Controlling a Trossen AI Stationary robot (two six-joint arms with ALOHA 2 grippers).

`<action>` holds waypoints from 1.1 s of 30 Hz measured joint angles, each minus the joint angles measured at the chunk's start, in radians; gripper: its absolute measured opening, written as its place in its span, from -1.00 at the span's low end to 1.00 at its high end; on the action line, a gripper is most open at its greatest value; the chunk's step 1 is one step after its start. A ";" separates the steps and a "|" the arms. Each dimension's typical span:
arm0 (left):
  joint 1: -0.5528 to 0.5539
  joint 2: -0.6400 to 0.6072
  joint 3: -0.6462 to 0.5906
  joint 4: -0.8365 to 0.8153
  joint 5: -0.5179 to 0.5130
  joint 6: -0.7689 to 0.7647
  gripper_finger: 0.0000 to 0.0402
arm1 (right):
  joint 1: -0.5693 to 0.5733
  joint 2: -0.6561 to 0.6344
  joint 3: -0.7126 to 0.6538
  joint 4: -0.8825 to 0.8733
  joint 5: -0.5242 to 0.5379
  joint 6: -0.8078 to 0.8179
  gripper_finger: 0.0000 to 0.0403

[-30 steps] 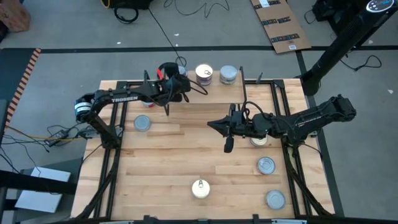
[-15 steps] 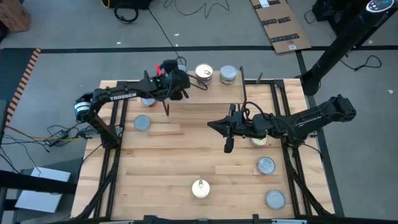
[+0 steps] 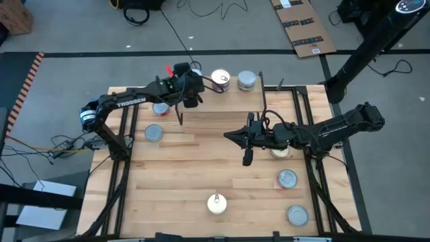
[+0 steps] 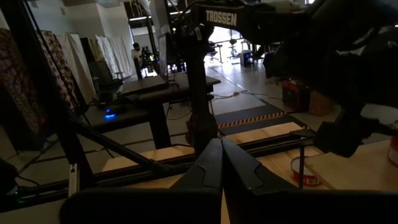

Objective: Stack canned seafood by type on shelf
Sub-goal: Put the green tuna can on the shelf aligned with the other green tuna can

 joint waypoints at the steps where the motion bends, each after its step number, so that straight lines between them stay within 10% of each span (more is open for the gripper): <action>1: 0.000 -0.006 0.000 0.004 0.000 -0.002 0.20 | 0.000 0.000 0.000 -0.002 0.000 0.000 -0.95; 7: -0.007 -0.092 -0.001 -0.048 0.037 -0.128 -0.17 | 0.000 0.000 0.000 -0.076 0.000 -0.058 -0.95; 20: -0.046 -0.293 -0.030 -0.096 0.490 -0.291 -0.94 | 0.030 0.001 0.000 -0.186 0.023 -0.150 -0.95; 33: -0.230 -0.485 -0.542 0.532 0.537 -0.287 -0.97 | 0.063 0.139 0.000 -0.112 0.065 -0.248 -0.94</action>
